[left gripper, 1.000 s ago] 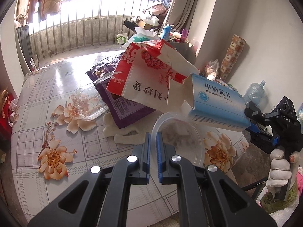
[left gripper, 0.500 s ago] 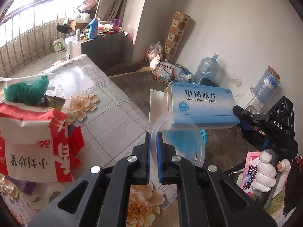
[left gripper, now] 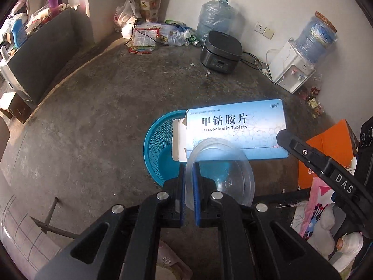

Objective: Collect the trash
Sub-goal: 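Open both grippers to drop the cup and box into the basket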

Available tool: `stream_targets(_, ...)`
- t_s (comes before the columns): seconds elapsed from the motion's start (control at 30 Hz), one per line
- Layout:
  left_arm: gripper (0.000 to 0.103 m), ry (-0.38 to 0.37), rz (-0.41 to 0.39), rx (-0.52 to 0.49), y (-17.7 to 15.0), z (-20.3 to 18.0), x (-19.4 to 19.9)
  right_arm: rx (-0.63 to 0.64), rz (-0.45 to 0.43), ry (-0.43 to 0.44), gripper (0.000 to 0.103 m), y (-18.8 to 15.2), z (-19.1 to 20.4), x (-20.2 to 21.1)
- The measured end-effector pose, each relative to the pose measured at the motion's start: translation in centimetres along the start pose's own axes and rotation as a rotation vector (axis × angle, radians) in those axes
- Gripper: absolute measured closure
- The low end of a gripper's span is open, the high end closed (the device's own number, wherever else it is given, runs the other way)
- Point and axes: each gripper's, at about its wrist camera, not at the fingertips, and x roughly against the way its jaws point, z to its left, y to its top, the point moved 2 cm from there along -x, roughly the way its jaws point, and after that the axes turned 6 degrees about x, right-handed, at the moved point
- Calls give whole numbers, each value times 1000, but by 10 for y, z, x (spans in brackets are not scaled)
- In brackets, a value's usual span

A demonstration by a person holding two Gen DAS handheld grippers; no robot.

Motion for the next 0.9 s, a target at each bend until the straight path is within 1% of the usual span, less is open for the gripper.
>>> stream_targets(0.07, 96, 2, 35, -20, 9, -6, -32, -38, 14, -18, 77, 3, -15, -21)
stream_targets(0.1, 93, -5, 57, -23, 13, -8, -46, -62, 22, -14, 77, 6, -25, -30)
stream_targets(0.13, 78, -10, 83, -20, 16, -8, -60, -80, 31, -22, 70, 6, -32, -41)
stream_targets(0.17, 59, -1, 104, -9, 18, -6, -71, -91, 49, -46, 57, 6, -41, -52)
stream_targets(0.2, 55, 16, 113, 6, 20, -3, -80, -98, 70, -69, 51, 4, -48, -64)
stream_targets(0.27, 55, 32, 103, 38, 23, 5, -85, -116, 112, -133, 51, 0, -60, -77)
stream_targets(0.3, 55, 30, 99, 57, 23, 9, -81, -130, 116, -140, 51, -3, -63, -77)
stream_targets(0.37, 51, -10, 83, 79, 20, 13, -69, -137, 102, -113, 51, -7, -61, -69)
stream_targets(0.4, 50, -18, 62, 76, 21, 14, -60, -128, 95, -113, 51, -9, -58, -65)
stream_targets(0.47, 46, -17, 4, 55, 21, 13, -41, -103, 78, -112, 51, -11, -49, -53)
stream_targets(0.53, 45, -19, -52, 40, 20, 13, -20, -81, 59, -107, 51, -8, -39, -47)
stream_targets(0.6, 42, -41, -101, 41, 17, 14, 4, -54, 33, -106, 51, -6, -27, -35)
stream_targets(0.63, 38, -56, -124, 43, 14, 15, 16, -38, 17, -103, 51, -3, -21, -29)
stream_targets(0.7, 35, -78, -178, 46, 6, 17, 43, 6, -26, -100, 50, -1, -5, -13)
stream_targets(0.77, 30, -80, -232, 40, -4, 19, 69, 61, -71, -96, 43, 2, 13, 2)
stream_targets(0.8, 29, -80, -258, 35, -11, 20, 83, 88, -93, -92, 42, 3, 23, 12)
stream_targets(0.87, 22, -68, -300, 22, -28, 22, 108, 142, -144, -80, 32, 3, 42, 32)
stream_targets(0.9, 22, -58, -318, 14, -37, 24, 120, 171, -173, -75, 30, 2, 52, 43)
